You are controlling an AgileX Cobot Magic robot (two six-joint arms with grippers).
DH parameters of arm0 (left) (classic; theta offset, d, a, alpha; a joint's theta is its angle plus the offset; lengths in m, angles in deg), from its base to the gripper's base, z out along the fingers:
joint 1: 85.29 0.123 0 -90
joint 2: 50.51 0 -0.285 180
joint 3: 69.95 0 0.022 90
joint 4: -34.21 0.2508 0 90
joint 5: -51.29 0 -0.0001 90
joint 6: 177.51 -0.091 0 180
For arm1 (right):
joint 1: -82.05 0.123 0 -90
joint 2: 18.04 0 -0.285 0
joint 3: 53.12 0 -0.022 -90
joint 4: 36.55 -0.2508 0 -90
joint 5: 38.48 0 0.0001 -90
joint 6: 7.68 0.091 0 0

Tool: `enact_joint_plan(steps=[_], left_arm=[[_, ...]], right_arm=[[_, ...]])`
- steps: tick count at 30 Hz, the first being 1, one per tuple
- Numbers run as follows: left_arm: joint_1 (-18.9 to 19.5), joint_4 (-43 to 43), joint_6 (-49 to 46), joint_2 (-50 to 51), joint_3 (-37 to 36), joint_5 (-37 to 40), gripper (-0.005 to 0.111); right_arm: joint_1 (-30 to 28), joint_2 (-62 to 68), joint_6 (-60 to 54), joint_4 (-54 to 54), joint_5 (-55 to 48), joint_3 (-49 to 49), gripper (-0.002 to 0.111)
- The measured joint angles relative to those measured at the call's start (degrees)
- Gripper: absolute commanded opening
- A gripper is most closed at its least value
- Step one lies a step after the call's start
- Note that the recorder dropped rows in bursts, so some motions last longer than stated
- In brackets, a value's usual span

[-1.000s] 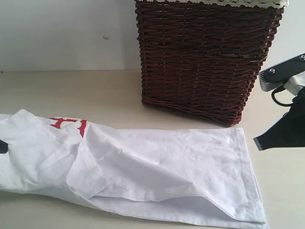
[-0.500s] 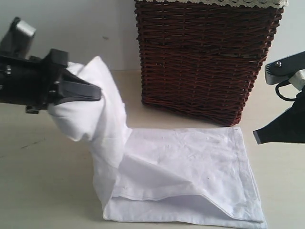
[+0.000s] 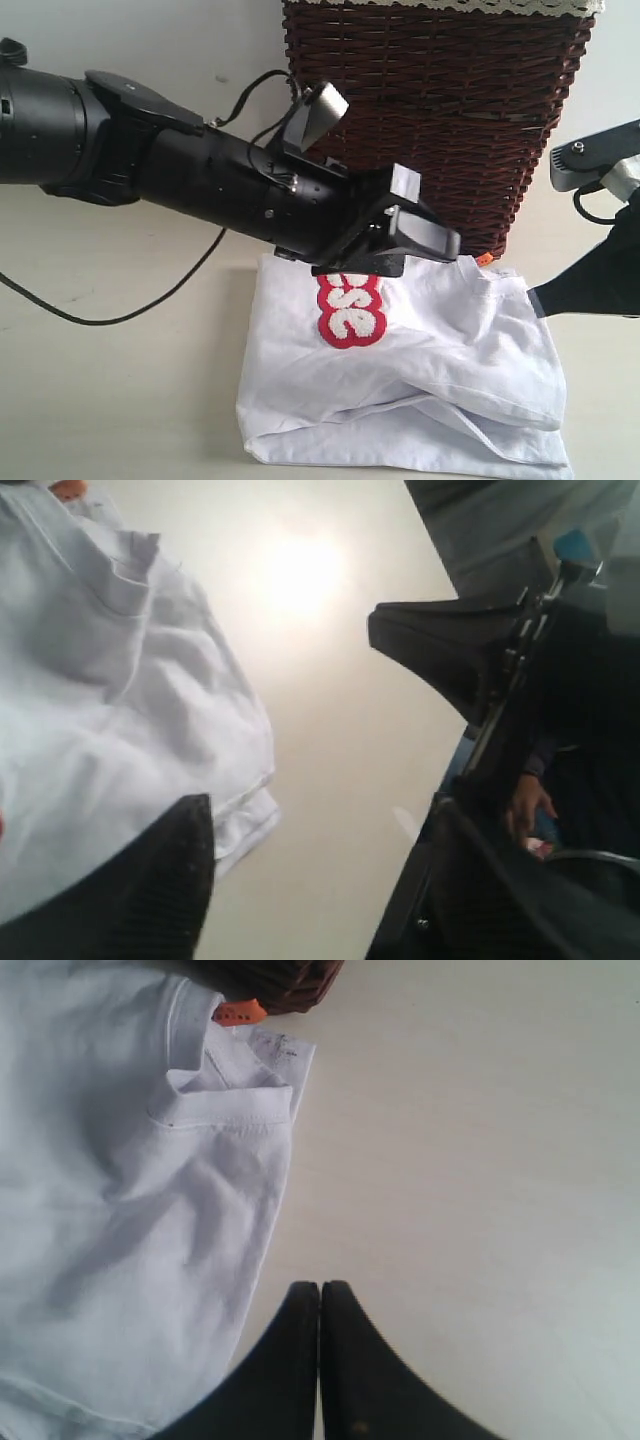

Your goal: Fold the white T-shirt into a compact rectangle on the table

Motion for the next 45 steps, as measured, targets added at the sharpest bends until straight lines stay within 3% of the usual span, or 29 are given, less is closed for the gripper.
enact_joint_plan(steps=[4, 9, 11, 17, 28, 39, 45], left_arm=[[2.5, 8.9, 0.9, -1.8, 0.1, 1.7, 0.041], [3.3, 26.0, 5.7, -1.5, -0.8, 1.8, 0.041], [3.3, 27.8, 6.5, -0.4, -2.3, 0.5, 0.041], [3.3, 28.5, 6.7, 5.8, -6.8, -3.1, 0.041], [4.6, 27.2, 6.6, 9.3, -11.9, -3.2, 0.041], [11.8, 28.3, 5.4, 6.5, -16.0, 0.7, 0.041], [12.7, 29.7, 4.6, 0.8, -16.2, 3.0, 0.041]], right_arm=[[0.0, 0.0, -0.1, -1.3, 0.2, 0.0, 0.002], [0.0, 0.0, -7.2, -10.2, 3.6, 0.0, 0.002], [0.0, 0.8, -10.4, -14.0, 5.7, 0.0, 0.002], [0.0, 8.2, -16.2, -22.6, 12.6, 0.0, 0.002], [0.0, 29.1, -17.3, -23.8, 19.1, -0.1, 0.002], [0.0, 32.0, -20.2, -27.3, 25.5, -0.9, 0.002], [0.0, 28.1, -21.3, -28.5, 23.1, -0.4, 0.002]])
